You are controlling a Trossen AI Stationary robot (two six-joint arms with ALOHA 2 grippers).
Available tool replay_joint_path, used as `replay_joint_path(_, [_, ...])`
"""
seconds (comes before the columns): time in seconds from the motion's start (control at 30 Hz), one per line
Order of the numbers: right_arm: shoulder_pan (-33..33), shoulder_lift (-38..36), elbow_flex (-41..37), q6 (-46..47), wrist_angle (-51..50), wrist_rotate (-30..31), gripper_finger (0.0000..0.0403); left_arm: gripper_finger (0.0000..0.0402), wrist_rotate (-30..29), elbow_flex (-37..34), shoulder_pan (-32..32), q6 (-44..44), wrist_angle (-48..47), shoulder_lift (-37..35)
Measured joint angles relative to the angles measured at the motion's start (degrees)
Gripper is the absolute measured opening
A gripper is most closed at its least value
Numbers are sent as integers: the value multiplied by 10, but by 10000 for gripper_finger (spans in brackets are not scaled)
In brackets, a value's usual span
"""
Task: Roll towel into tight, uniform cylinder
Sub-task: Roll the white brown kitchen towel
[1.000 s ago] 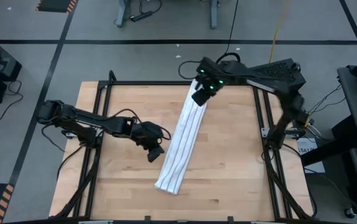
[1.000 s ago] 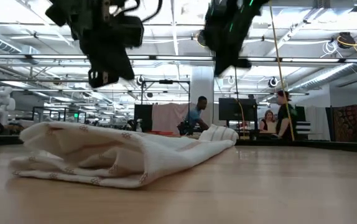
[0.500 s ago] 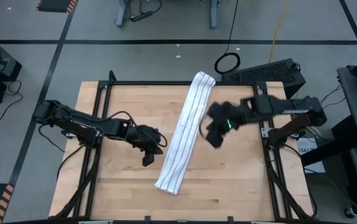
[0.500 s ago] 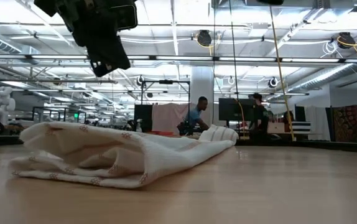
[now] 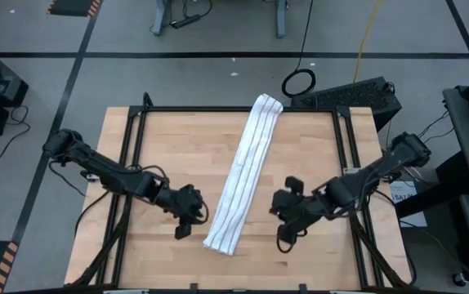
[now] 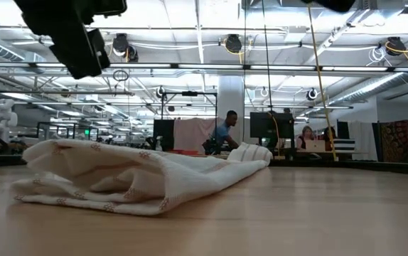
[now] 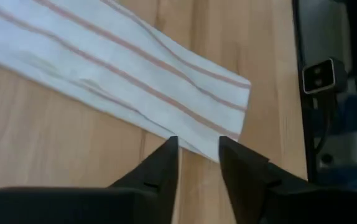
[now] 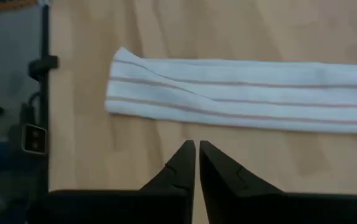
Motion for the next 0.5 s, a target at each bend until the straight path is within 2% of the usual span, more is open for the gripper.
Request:
replay_joint_path(0.13, [9, 0, -82, 11, 144, -10, 32, 165, -32, 0, -26, -30, -15, 0])
replay_joint_path(0.33, [15, 16, -209, -75, 390, -4, 70, 189, -49, 0, -57, 44, -53, 0])
replay_joint_path(0.5, [12, 40, -249, -105, 447, 6, 114, 190, -50, 0, -69, 69, -77, 0])
